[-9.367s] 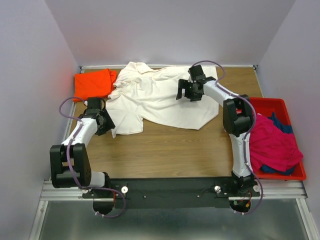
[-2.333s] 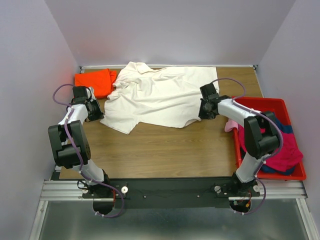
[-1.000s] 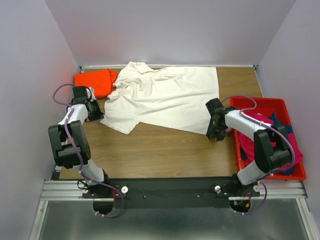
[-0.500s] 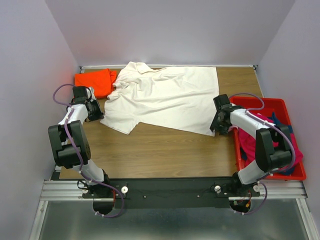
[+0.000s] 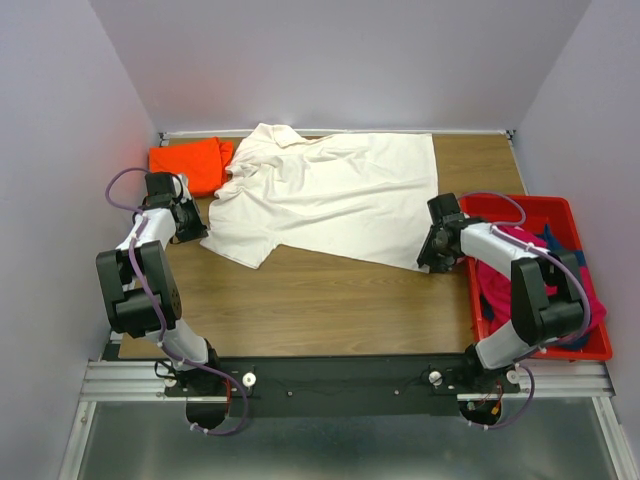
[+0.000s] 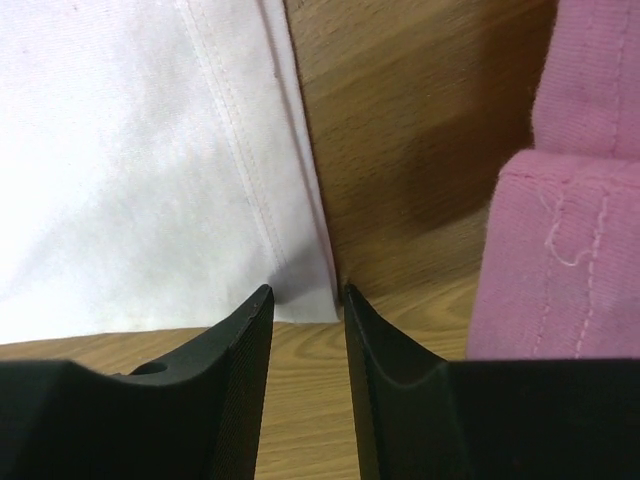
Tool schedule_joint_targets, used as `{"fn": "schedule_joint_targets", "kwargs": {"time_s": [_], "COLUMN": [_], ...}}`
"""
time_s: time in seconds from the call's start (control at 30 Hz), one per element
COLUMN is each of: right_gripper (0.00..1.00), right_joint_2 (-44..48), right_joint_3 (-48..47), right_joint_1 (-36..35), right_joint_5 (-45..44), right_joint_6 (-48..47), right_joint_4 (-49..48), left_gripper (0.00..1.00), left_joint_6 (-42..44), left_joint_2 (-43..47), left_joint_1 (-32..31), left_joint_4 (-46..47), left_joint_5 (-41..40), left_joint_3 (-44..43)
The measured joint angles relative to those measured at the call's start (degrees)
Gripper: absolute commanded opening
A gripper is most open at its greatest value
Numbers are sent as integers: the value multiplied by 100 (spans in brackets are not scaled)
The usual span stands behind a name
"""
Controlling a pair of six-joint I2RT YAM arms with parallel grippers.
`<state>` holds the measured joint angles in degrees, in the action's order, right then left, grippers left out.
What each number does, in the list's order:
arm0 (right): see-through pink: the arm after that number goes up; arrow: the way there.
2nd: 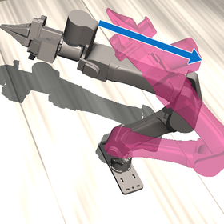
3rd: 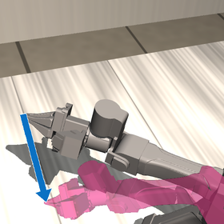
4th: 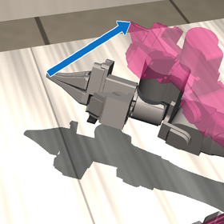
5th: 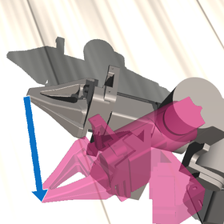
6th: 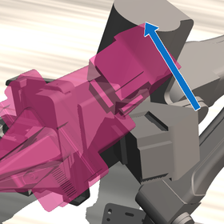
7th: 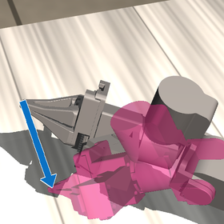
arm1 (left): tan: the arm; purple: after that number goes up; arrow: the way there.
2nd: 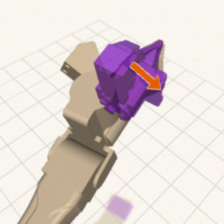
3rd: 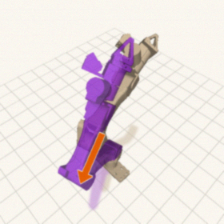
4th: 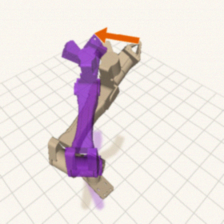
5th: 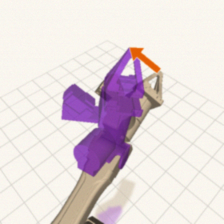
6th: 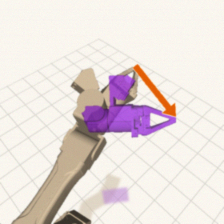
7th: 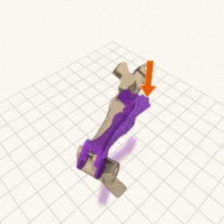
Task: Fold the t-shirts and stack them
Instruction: Flatten the tshirt out, then fold the tshirt
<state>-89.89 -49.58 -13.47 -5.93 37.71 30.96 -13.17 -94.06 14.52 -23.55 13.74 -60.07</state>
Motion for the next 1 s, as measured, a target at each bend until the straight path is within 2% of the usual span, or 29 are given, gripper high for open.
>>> {"fn": "schedule_joint_targets", "kwargs": {"time_s": [0.1,0.13,0.17,0.23,0.3,0.47,0.6,1.0], "right_gripper": [31,26,15,5,1,0,0,0], "right_joint_2": [20,20,20,7,-2,-2,0,297], "right_joint_3": [28,28,28,28,26,-9,-133,-286], "right_joint_1": [7,7,7,7,7,7,7,7], "right_joint_5": [7,7,7,17,42,52,61,160], "right_joint_6": [24,24,44,68,109,109,-31,-400], "right_joint_4": [-20,-17,-20,-28,-46,103,640,1840], "left_gripper": [0,0,0,0,0,0,0,0], "left_joint_6": [-2,-2,-2,-4,-11,-44,-203,-1189], "left_joint_2": [7,7,9,28,81,319,748,2146], "left_joint_1": [0,0,0,0,0,0,0,0], "left_joint_4": [0,0,0,15,13,7,24,-90], "left_joint_5": [4,7,15,33,48,44,37,24], "left_joint_3": [0,4,13,61,168,350,555,1443]}}
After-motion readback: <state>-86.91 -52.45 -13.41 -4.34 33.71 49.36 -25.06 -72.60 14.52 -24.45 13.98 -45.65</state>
